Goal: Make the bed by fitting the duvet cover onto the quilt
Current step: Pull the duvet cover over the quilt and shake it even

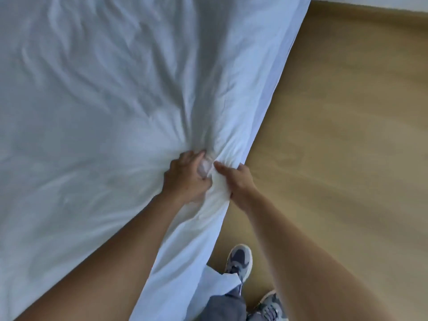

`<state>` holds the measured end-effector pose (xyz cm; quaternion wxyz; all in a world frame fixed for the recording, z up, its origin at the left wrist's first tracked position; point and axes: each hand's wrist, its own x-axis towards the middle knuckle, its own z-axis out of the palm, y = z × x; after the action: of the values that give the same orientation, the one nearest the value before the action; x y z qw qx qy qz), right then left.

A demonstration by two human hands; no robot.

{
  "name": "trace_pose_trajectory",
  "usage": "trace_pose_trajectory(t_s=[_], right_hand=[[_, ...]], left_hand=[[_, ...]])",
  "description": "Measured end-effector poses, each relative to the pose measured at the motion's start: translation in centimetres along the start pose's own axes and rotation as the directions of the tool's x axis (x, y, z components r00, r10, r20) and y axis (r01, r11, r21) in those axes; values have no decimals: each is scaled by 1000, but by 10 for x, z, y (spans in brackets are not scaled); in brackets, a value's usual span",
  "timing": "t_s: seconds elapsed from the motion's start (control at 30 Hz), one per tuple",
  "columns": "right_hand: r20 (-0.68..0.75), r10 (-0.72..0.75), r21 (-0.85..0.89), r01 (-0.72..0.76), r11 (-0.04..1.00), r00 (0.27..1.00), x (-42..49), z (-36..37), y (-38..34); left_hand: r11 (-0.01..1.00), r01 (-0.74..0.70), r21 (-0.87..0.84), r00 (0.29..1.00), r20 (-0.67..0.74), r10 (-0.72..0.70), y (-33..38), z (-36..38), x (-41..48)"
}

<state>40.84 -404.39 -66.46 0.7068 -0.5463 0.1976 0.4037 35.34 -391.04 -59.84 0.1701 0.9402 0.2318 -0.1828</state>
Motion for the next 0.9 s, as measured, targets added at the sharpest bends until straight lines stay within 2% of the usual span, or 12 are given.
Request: trace_pose_trajectory(t_s=[0.07,0.13,0.23,0.3,0.37,0.43,0.47,0.57,0.63,0.7,0.77,0.9], right_hand=[[94,107,112,-117,987,990,15,3,-23],[151,178,267,-213,940,972,40,4,-51],[188,154,319,-209,925,970,80,5,-98],[171,139,234,-177,956,975,108,12,-127],[122,124,170,-144,975,985,128,10,-138],[-12,120,138,-117,983,993,132,-3,-128],[-46,137,144,-129,981,989,126,-12,-121],[56,197,100,-201,974,979,131,-26,-131],[158,142,160,-167,973,977,156,-30,-171],[208,55,281,-113,953,977,194,-24,-234],[180,16,244,-60,968,983,238,-10,-292],[-68,80,110,-72,991,994,275,-7,-312]], left_hand=[[996,12,90,984,176,-28,9,8,12],[990,-6,139,974,227,-26,8,9,19],[994,-39,104,946,324,3,-1,-6,33],[997,18,-75,972,237,0,5,-22,60],[989,-30,-142,991,-137,10,18,-33,103],[994,-111,-19,899,-429,92,36,-45,151],[994,-110,9,911,-398,105,44,-49,172],[996,-6,89,1000,9,5,66,-45,221],[992,8,126,996,92,-20,70,-38,231],[987,-11,160,996,91,-3,68,-42,231],[987,-32,158,998,63,22,67,-60,238],[991,-132,19,942,-310,132,98,-101,302]])
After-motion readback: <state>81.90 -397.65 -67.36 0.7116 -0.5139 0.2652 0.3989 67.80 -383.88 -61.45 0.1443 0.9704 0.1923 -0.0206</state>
